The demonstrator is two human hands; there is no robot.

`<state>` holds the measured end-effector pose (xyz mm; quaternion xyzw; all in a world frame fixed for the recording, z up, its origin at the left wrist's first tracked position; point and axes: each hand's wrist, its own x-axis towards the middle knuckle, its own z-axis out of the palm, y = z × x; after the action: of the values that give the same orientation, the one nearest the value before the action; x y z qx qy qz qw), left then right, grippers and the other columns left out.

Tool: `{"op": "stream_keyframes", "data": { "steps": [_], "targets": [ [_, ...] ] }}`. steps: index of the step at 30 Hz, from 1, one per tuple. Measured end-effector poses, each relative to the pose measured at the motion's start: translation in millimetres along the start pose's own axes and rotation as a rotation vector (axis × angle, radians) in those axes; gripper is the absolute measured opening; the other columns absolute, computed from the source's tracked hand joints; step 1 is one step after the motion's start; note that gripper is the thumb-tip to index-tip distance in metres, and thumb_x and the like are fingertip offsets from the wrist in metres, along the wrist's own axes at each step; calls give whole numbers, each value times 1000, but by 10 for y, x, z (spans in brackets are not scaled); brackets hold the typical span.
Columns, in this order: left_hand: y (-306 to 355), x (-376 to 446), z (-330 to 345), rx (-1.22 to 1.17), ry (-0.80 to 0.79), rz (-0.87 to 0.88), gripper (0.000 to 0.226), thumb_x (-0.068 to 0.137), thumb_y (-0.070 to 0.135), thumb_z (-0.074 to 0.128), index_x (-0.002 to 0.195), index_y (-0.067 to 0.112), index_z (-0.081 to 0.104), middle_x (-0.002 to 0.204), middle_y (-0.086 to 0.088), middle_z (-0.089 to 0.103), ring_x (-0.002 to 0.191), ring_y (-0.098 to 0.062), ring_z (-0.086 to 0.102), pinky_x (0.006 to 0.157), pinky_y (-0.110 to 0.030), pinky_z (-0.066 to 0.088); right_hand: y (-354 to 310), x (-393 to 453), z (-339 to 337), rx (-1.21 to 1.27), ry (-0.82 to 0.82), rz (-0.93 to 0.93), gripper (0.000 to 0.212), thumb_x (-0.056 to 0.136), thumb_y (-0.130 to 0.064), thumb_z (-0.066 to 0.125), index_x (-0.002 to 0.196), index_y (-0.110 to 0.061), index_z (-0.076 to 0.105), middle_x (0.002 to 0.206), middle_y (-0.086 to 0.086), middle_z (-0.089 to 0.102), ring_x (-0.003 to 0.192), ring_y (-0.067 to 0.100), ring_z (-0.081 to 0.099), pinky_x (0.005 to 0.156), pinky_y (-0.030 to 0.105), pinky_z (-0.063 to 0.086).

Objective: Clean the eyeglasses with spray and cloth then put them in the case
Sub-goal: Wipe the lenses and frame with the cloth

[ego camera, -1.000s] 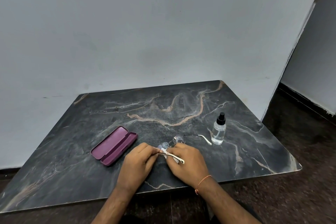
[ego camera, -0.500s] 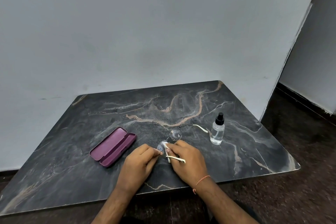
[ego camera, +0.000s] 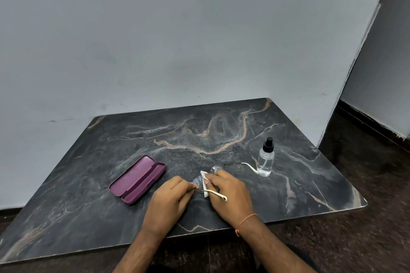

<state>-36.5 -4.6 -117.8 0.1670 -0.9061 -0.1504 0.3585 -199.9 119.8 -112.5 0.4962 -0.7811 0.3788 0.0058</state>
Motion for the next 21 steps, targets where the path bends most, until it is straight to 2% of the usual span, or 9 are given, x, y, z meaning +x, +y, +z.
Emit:
{"op": "stream_keyframes", "data": {
  "steps": [2,6,10,13,17,21],
  "targets": [
    [-3,4,5,-2,-4,1,20,101,33,64,97,20,78,91,9,70,83,-10,70,78,-27,56,3,-3,3,18,-43,-24,26,103,-44,56,124,-40,72,93,-6,63,87,15,68,72,34,55],
    [-20,9,9,10,-13,2,9,98,26,72,96,19,77,89,7,69,81,-12,70,76,-30,55,16,-13,-3,89,-113,-72,37,100,-40,59,135,-52,66,102,-11,70,94,8,70,79,36,57],
    [-13,7,0,16,-5,3,20,100,32,64,95,19,77,88,9,68,80,-11,68,75,-26,53,12,-8,-25,98,-106,-130,49,97,-39,60,133,-71,52,94,-9,67,87,6,66,74,33,56],
    [-3,8,-2,10,1,-3,22,100,34,62,96,19,78,88,8,69,80,-11,69,76,-25,53,29,-8,5,67,-88,-124,39,100,-49,57,133,-68,55,91,-9,63,85,6,65,71,29,54],
    [7,12,-9,-4,3,-21,25,101,36,62,98,20,80,90,8,72,83,-10,71,79,-26,55,65,14,48,16,0,-59,28,104,-51,56,129,-50,69,83,-14,52,83,11,64,69,27,48],
    [4,18,-5,-2,5,-12,25,101,36,62,97,20,80,90,8,71,83,-10,71,79,-25,55,64,23,50,34,-22,-48,32,103,-48,58,133,-56,65,86,-16,54,86,7,63,69,19,43]
  ]
}}
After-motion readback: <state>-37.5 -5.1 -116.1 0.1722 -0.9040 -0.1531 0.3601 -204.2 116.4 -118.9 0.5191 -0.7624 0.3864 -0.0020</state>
